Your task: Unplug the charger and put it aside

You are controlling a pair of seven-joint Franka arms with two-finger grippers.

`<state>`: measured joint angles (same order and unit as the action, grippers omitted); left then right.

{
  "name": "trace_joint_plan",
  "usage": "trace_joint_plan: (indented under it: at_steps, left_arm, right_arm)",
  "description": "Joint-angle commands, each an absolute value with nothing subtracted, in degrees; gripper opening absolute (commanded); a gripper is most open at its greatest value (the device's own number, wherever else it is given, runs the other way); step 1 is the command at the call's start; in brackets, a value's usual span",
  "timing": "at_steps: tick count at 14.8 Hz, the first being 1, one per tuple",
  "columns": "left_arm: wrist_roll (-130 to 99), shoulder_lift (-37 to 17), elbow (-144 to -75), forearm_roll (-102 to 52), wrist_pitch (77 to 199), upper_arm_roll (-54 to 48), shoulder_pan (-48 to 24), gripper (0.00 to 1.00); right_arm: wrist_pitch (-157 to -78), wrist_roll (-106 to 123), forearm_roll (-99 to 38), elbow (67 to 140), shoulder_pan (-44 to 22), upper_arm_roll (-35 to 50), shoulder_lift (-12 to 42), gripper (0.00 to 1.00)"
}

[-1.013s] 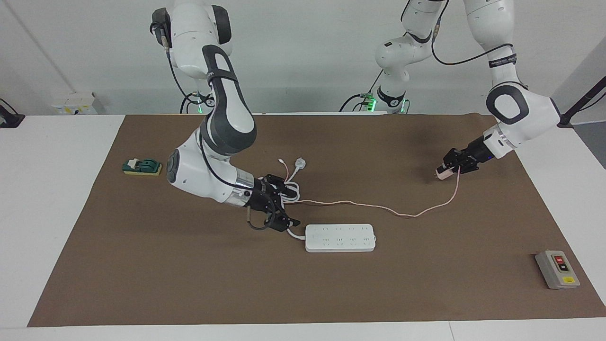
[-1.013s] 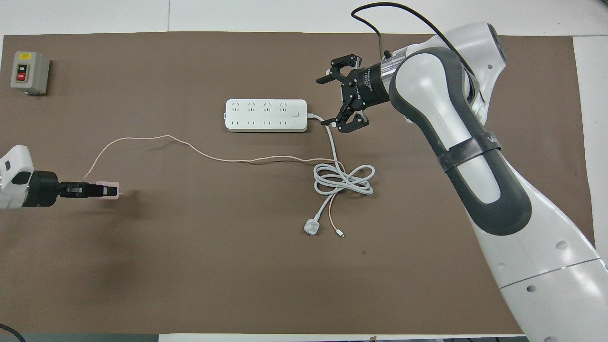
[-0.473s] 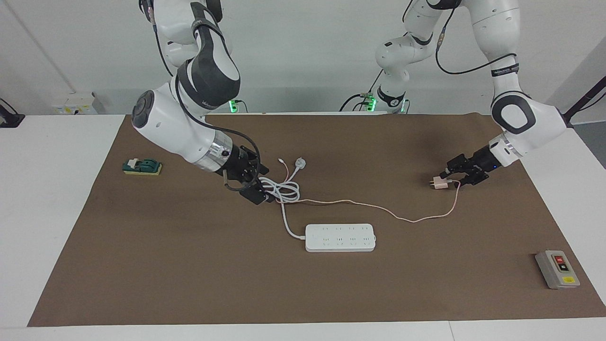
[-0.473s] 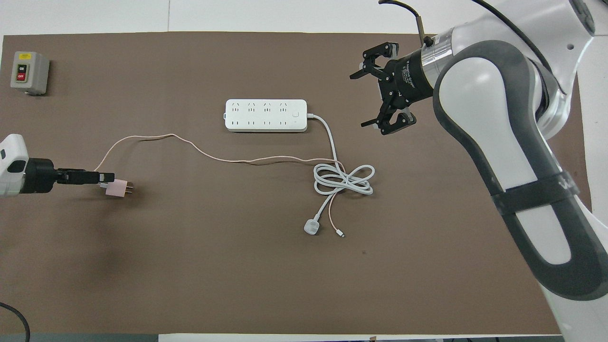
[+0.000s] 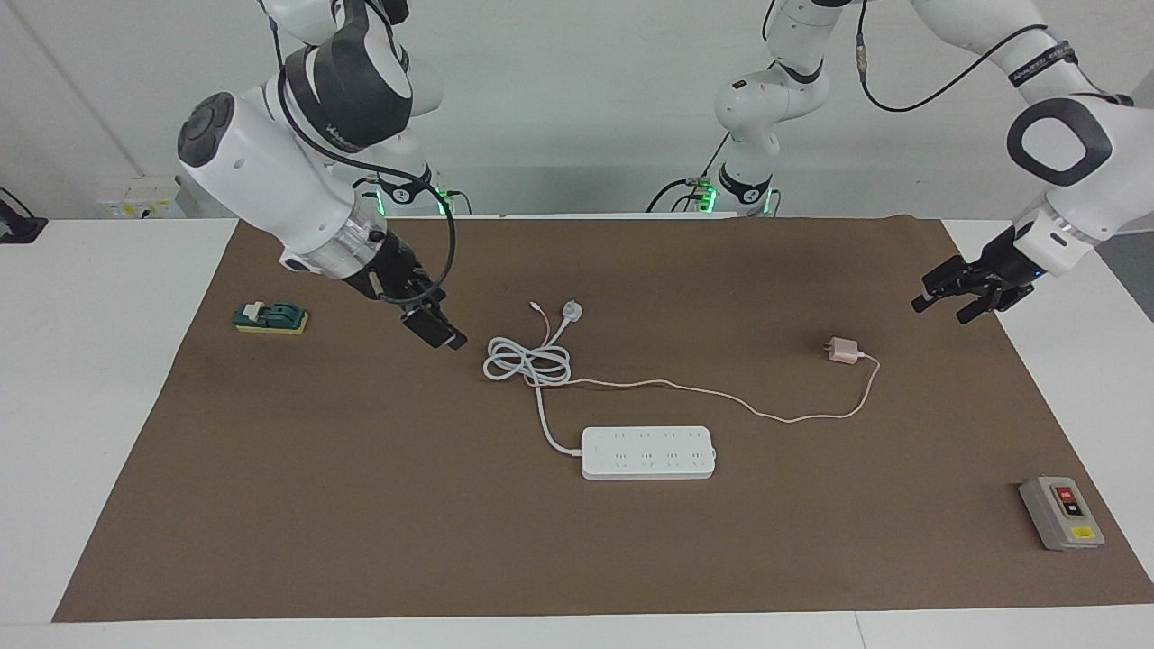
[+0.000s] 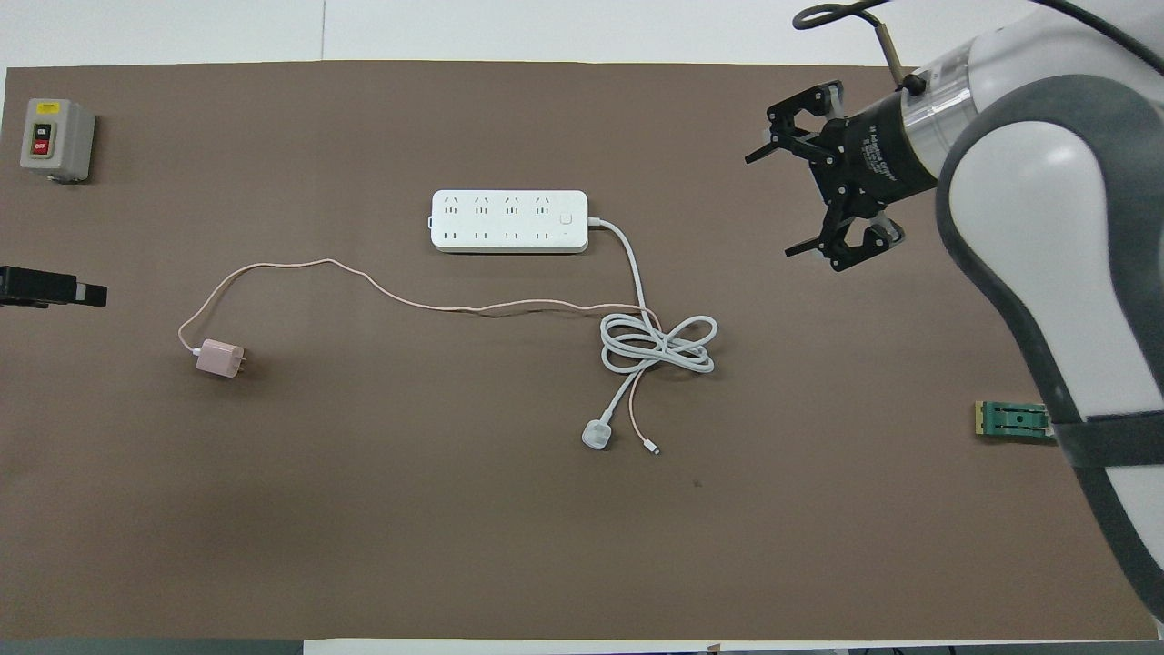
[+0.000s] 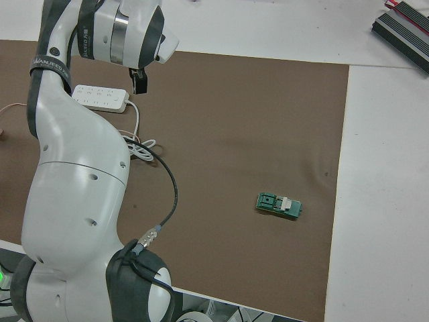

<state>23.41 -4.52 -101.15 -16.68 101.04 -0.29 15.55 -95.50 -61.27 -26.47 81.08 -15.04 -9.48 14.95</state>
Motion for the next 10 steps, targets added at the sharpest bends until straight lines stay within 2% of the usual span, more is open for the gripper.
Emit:
trace_joint_plan:
  at_steps: [1, 4, 6, 10]
  left_arm:
    - [10.4, -3.1, -95.6, -10.3, 94.2, -0.2, 10.7, 1.00]
    - [1.5, -3.1, -88.7, -5.2, 88.3, -0.1, 5.9, 1.00]
    - [-7.3, -2.2, -88.3, -3.5, 88.8, -0.3, 4.6, 1.00]
    - [-8.5, -1.6, -88.2, 1.9, 88.4, -1.1, 1.8, 1.00]
  right_arm:
    - [-92.6, -46.7, -20.2, 82.9, -13.0, -8.9, 11.3, 1.00]
    - [-90.3, -30.9, -15.0, 83.0, -11.0, -9.0, 9.1, 1.00]
    - [-89.1, -22.5, -10.8, 83.0, -10.3, -8.9, 7.7, 1.00]
    - [-87.5, -3.4, -4.1, 82.9, -8.0, -9.0, 4.9, 1.00]
